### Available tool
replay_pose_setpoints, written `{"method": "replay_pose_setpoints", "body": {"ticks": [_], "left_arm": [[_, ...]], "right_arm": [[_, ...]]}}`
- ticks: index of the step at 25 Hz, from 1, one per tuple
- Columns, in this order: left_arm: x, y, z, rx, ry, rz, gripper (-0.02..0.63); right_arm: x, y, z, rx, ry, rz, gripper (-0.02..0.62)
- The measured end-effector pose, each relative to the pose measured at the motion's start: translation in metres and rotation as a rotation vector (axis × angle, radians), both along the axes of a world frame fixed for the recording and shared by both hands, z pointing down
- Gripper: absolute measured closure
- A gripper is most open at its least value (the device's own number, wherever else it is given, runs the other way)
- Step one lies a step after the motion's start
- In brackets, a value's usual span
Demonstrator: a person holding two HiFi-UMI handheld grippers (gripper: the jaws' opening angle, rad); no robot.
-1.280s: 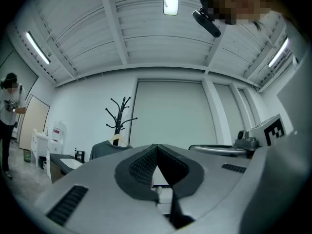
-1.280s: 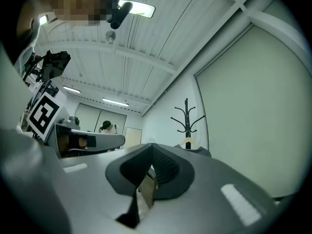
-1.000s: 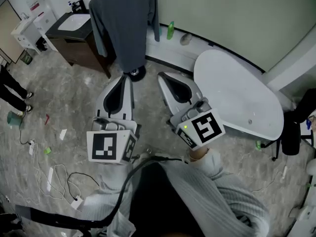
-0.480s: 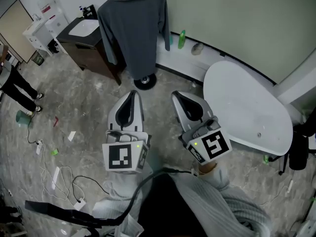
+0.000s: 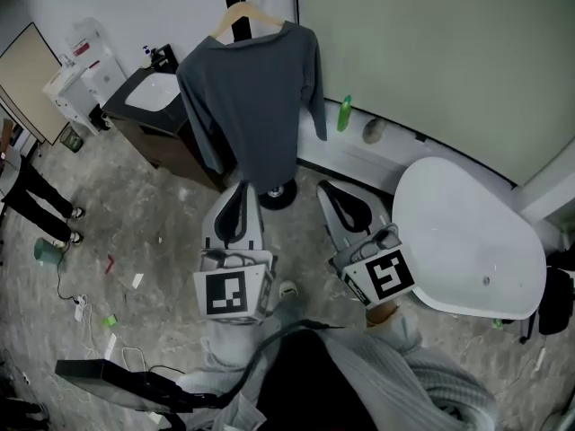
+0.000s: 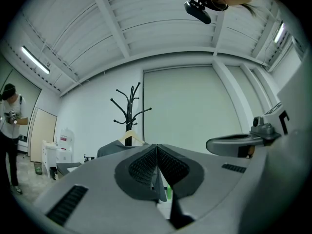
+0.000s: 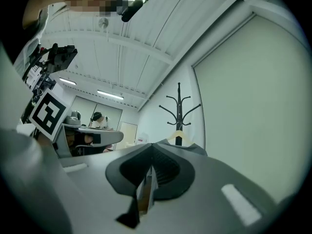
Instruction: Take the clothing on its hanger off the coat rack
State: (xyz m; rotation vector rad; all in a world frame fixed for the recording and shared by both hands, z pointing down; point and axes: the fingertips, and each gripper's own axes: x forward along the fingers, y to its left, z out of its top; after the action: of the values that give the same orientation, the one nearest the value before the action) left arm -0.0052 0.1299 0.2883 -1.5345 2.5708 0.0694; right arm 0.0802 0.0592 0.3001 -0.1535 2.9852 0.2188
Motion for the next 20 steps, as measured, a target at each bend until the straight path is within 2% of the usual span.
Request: {"method": "replay_pose_setpoints", "body": {"ticks": [4, 8, 15, 20], "left_arm": [[-0.073, -0.037, -0.018, -0.016, -0.036, 0.024, 0.601], [-0.135, -0.072, -0.02, -0.015, -0.028, -0.002, 0.601], [-0.221, -0.14, 0.006, -0.058, 0.011, -0.037, 0.601], [-0.274, -0.192, -0.009, -0.061, -0.047, -0.098, 0.601]], "right_arm": [[-0.076, -0.035, -0.024, 0.022, -0.039, 0.013, 0.594], [-0.136, -0.071, -0.02, 0.002, -0.016, 0.018, 0.594], [-0.223, -0.149, 0.003, -0.007, 0.032, 0.005, 0.594], [-0.278, -0.22, -0.015, 0.047, 0.005, -0.014, 0.594]]}}
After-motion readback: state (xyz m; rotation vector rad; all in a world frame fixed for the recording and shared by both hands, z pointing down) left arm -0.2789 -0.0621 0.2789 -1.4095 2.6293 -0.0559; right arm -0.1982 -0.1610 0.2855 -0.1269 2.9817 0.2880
